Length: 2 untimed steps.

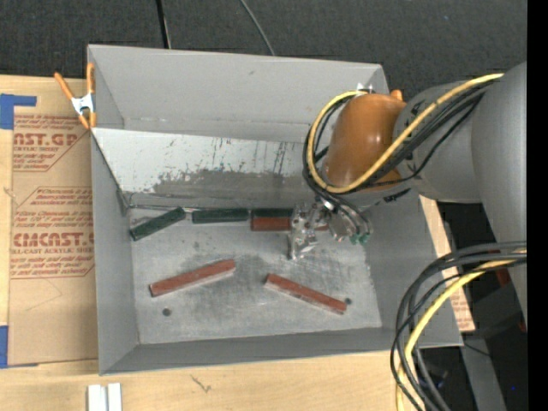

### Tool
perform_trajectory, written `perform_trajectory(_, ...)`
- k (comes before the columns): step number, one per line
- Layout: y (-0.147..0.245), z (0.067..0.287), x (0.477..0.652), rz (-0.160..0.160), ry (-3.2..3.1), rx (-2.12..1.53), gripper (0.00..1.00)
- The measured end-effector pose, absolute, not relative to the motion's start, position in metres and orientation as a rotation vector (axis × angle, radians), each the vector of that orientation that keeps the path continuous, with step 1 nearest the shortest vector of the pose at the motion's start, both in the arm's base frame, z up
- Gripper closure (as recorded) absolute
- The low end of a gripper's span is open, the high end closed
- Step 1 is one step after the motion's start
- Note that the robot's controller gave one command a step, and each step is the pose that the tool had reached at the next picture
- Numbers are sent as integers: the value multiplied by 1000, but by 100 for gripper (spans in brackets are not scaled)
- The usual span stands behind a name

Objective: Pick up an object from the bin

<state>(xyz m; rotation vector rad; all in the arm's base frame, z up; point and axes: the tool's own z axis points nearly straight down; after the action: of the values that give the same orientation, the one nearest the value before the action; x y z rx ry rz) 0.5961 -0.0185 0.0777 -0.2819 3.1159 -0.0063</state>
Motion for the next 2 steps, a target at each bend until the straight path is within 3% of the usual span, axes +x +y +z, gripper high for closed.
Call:
perform_trajectory(1,-20,73,588,-4,3153,-286,0)
perform_trajectory(2,-20,73,588,-3,3152,-285,0)
